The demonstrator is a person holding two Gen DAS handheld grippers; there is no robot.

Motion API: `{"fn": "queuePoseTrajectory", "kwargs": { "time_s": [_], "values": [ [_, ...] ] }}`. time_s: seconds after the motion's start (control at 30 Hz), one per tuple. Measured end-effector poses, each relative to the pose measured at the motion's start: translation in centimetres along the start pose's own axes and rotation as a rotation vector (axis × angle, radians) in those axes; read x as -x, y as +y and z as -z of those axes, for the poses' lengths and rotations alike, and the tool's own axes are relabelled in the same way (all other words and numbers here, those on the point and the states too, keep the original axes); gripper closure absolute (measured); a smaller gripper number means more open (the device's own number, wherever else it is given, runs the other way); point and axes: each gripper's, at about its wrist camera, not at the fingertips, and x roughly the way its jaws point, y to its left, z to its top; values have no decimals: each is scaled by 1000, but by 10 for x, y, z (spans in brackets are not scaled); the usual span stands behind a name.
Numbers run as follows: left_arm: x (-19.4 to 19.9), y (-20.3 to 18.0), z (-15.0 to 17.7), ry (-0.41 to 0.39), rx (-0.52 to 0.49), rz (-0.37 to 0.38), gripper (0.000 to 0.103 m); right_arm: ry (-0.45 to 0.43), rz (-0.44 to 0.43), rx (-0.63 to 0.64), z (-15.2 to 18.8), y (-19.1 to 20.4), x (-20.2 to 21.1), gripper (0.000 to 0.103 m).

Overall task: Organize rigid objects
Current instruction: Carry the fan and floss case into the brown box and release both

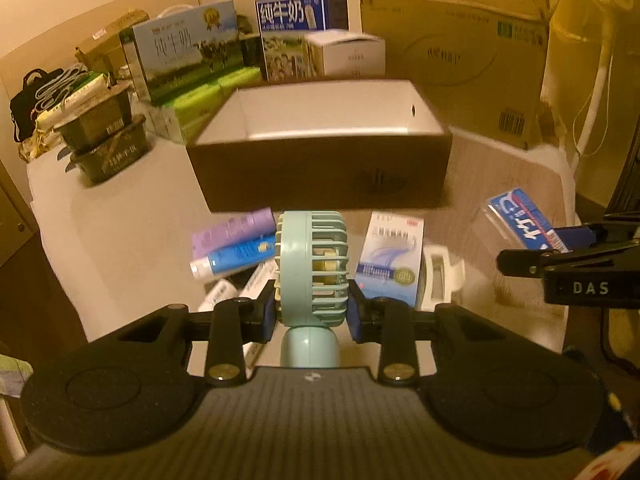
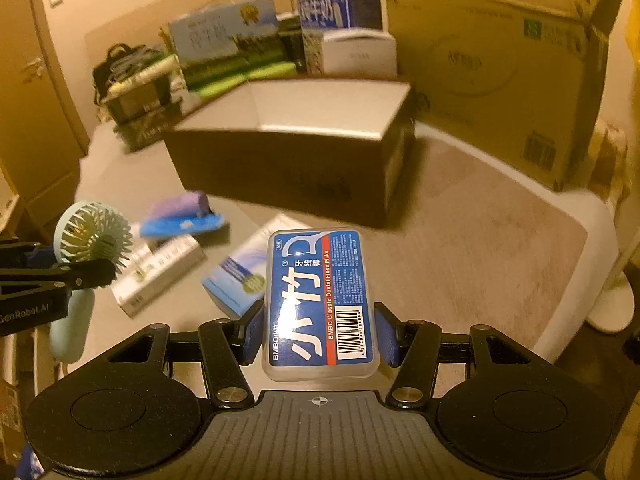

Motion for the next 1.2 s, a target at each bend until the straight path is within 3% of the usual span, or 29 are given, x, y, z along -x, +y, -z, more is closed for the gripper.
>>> {"fn": "queuePoseTrajectory", "kwargs": {
  "time_s": [0.4, 0.8, 1.03, 1.2],
  "values": [
    [-32, 27, -94, -81, 6, 23, 72, -74, -43, -10, -91, 4, -37, 47],
    [-124, 43, -201, -87, -12, 26, 72, -107, -25, -28, -187, -12, -122, 47],
    [-182, 38, -241, -68, -41, 29, 72, -85, 10, -57, -225, -30, -181, 47],
    [-229, 31, -246, -21, -39, 41, 72, -34, 30, -102, -231, -46, -220, 47]
  ]
}}
